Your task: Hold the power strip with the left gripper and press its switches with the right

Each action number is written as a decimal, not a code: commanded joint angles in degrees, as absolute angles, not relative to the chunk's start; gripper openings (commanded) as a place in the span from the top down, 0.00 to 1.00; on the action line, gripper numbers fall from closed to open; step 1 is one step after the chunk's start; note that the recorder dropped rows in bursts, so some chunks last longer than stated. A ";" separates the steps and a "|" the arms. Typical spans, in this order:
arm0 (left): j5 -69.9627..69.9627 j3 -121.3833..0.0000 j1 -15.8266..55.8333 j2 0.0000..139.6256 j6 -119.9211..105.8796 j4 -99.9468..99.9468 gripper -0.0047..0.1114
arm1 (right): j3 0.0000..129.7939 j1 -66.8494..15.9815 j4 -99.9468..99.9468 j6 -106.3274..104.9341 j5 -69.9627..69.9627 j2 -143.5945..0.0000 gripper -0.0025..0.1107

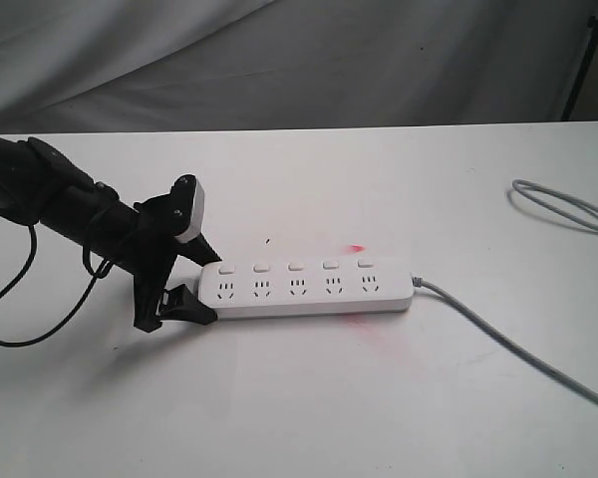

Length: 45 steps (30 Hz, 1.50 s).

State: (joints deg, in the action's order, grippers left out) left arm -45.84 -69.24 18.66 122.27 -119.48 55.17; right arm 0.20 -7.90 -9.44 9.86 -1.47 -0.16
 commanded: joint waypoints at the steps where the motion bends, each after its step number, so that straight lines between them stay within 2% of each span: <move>1: -45.84 -69.62 18.94 122.24 -119.35 54.88 0.36 | 0.00 -7.40 -14.75 9.87 -13.29 0.00 0.98; 8: -45.84 -69.62 18.94 122.24 -119.35 54.88 0.36 | 0.00 -7.40 -14.94 11.49 -16.79 0.00 0.98; 10: -45.84 -69.62 18.94 122.24 -119.35 54.88 0.36 | 2.41 -7.40 -14.94 11.60 -8.91 0.00 0.98; 12: -45.84 -69.62 18.94 122.24 -119.35 54.88 0.36 | 7.83 -7.40 -11.99 10.24 4.90 -0.07 0.98; 16: -45.84 -69.62 18.94 122.24 -119.35 54.88 0.36 | 18.45 -7.50 -10.02 0.51 20.65 -9.50 0.98; 25: -45.84 -69.62 18.94 122.24 -119.35 54.88 0.36 | 41.72 -7.50 -33.41 -37.04 47.93 -37.44 0.98; 36: -45.84 -69.62 18.94 122.24 -119.35 54.88 0.36 | 58.66 -7.50 -38.97 -54.59 53.01 -64.52 0.98; 45: -45.84 -69.62 18.94 122.24 -119.35 54.88 0.36 | 63.89 -7.50 -46.76 -68.82 54.47 -79.29 0.98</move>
State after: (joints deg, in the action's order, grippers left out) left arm -45.84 -69.24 18.66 122.27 -119.48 55.17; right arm 63.10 -7.90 -41.88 -62.67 53.97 -76.59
